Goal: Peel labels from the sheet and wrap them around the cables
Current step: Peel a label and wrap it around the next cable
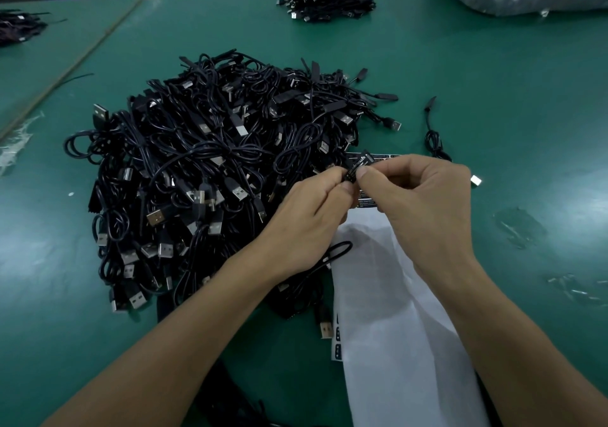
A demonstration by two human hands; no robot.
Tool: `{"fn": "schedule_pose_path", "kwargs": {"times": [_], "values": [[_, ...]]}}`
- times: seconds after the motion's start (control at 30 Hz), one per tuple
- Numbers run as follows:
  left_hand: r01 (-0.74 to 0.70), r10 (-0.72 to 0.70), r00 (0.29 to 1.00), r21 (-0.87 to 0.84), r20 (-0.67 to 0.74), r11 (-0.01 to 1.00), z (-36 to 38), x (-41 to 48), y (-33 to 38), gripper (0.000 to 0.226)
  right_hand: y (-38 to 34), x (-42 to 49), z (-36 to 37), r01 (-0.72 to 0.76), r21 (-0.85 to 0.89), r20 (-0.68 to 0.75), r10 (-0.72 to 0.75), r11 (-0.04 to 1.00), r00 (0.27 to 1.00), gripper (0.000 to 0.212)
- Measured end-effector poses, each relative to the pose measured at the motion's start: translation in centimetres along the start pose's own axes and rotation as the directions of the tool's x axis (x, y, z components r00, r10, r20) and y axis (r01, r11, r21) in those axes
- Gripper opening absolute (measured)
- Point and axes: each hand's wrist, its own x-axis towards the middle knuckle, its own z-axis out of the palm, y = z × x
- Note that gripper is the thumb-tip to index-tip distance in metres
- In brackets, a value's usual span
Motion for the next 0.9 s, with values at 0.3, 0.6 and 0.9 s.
{"fn": "schedule_pose_path", "kwargs": {"times": [0.3, 0.6, 0.9], "values": [[-0.003, 0.003, 1.0, -0.009, -0.011, 1.0, -0.02, -0.08, 0.23, 0.034, -0.01, 0.11, -0.41, -0.03, -0.012, -0.016, 0.03, 0.999, 0.999, 0.018], [0.002, -0.001, 1.0, 0.036, -0.005, 0.999, -0.2, -0.25, 0.14, 0.031, 0.37, 0.19, -0.28, -0.119, 0.132, 0.062, 0.111, 0.984, 0.992, 0.025], [-0.054, 0.063, 0.995, 0.11, -0.077, 0.993, -0.1, 0.05, 0.44, 0.042, 0.02, 0.19, -0.41, -0.103, 0.263, 0.128, 0.071, 0.959, 0.989, 0.01]]}}
